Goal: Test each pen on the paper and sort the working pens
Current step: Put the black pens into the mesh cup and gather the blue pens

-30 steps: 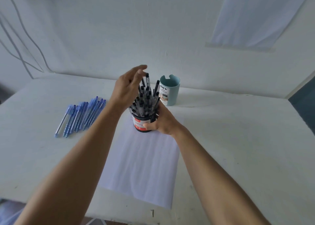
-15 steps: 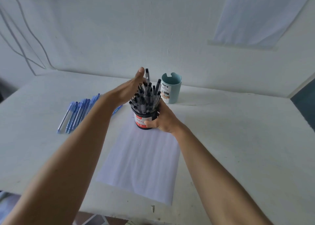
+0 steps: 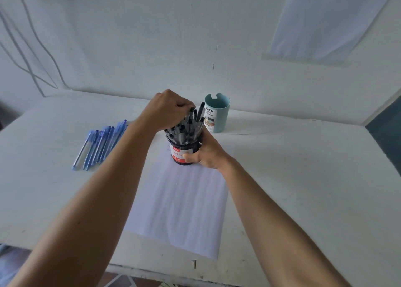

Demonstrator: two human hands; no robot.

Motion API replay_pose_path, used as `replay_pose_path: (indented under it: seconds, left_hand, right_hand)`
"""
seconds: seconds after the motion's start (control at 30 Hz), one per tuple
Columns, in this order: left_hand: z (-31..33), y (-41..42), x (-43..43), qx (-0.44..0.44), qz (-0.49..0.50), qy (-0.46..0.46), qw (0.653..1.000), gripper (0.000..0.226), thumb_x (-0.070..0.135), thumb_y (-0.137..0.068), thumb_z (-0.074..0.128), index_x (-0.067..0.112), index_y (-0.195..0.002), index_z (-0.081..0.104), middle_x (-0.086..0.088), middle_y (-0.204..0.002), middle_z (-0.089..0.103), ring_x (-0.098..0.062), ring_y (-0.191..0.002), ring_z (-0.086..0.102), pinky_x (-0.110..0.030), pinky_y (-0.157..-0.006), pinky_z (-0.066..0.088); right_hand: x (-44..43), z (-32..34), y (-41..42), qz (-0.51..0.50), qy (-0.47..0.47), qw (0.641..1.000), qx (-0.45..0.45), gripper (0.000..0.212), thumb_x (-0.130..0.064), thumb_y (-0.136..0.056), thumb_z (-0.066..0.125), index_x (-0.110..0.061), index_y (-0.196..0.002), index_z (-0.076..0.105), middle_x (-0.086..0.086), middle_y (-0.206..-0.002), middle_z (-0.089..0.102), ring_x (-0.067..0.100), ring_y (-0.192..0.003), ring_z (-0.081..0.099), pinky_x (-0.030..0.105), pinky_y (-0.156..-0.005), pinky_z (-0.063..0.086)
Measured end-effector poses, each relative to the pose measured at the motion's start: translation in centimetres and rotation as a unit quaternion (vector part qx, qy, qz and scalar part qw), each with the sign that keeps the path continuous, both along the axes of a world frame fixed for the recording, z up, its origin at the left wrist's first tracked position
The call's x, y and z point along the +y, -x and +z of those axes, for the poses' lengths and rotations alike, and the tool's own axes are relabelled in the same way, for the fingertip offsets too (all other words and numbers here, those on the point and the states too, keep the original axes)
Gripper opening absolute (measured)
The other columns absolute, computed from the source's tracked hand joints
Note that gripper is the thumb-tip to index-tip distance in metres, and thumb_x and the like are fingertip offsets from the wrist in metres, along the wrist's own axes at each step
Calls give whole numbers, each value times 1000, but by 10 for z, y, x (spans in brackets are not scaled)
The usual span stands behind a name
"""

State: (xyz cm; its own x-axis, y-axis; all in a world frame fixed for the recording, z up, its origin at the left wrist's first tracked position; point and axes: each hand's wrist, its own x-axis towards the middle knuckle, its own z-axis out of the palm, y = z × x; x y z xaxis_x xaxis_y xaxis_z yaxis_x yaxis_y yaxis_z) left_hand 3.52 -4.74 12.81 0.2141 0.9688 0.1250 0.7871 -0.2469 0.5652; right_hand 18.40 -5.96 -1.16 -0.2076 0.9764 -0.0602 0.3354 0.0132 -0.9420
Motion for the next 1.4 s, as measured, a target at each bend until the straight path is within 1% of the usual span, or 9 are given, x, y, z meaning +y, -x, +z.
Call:
replay_pose_path:
  seconds: [0.13, 0.27, 0.57, 0.67, 0.8, 0.87, 1.03, 1.2, 1.4]
  left_hand:
    - [-2, 2, -4, -51, -60, 4, 997, 39, 36, -108, 37, 24, -133, 65, -5, -130, 60, -14, -121, 50, -21, -91, 34]
    - [-12, -4, -17, -101, -91, -115, 984, 27, 32, -102, 55, 29, -125, 70, 2, -131, 66, 6, -121, 51, -1, -91, 34]
    - [-10, -16, -3, 91, -42, -104, 990, 23, 35, -89, 64, 17, -86, 79, 10, -132, 65, -21, -133, 52, -38, -106, 35]
    - [-14, -16, -1, 118, -53, -100, 987, 29, 41, -94, 60, 21, -108, 77, 7, -144, 56, -28, -129, 54, -41, -106, 38]
    - [-26, 6, -14, -173, -64, -126, 975, 68, 58, -89, 59, 29, -149, 46, -2, -168, -2, -13, -152, 13, -14, -116, 16]
    - [-38, 15, -19, -241, -31, -138, 960, 97, 70, -77, 59, 27, -158, 26, -7, -166, -20, -15, -154, -6, -20, -117, 9]
    - [-68, 21, -23, -227, -37, 9, 973, 131, 67, -50, 87, 35, -158, 20, 7, -159, 33, -8, -144, 35, -40, -120, 32]
    - [-66, -9, -25, -166, 158, -87, 970, 83, 54, -58, 91, 19, -125, 55, 7, -116, 54, -9, -101, 52, -20, -86, 39]
    - [-65, -7, -29, -197, 63, -92, 974, 64, 31, -78, 59, 16, -140, 52, 4, -126, 59, -17, -109, 58, -38, -100, 49]
  right_hand:
    - [-2, 1, 2, 3, -4, 1000, -7, 98, -34, -49, 89, -29, -134, 40, -6, -128, 63, 17, -120, 60, 48, -102, 50]
    - [-5, 5, 2, 1, -5, 1000, -12, 100, -36, -48, 88, -27, -136, 39, -6, -129, 62, 17, -121, 60, 47, -103, 50]
    - [-8, 6, 0, 1, -7, 1000, 3, 98, -33, -51, 86, -29, -138, 41, -7, -127, 63, 12, -117, 61, 44, -101, 52]
    - [-12, 6, -2, 4, -9, 1000, 11, 93, -33, -57, 87, -30, -137, 41, -9, -127, 62, 9, -117, 60, 40, -101, 52]
    - [-17, 4, -1, -4, -16, 1000, 17, 81, -27, -62, 89, -31, -130, 45, -13, -123, 64, 5, -113, 61, 34, -99, 53]
    - [-18, 3, -1, -9, -15, 1000, 22, 81, -24, -63, 87, -28, -132, 46, -9, -124, 64, 5, -113, 62, 31, -96, 53]
    - [-19, 2, -1, -19, -13, 999, 38, 70, -11, -68, 84, -25, -128, 51, -7, -119, 66, 4, -108, 64, 28, -90, 56]
    - [-18, 3, -2, -31, -15, 999, 39, 67, -6, -67, 89, -22, -122, 54, -8, -111, 68, 5, -102, 67, 23, -82, 56]
    - [-18, 2, -2, -31, -14, 998, 48, 68, -5, -67, 89, -19, -124, 55, -5, -112, 70, 4, -99, 67, 18, -77, 53]
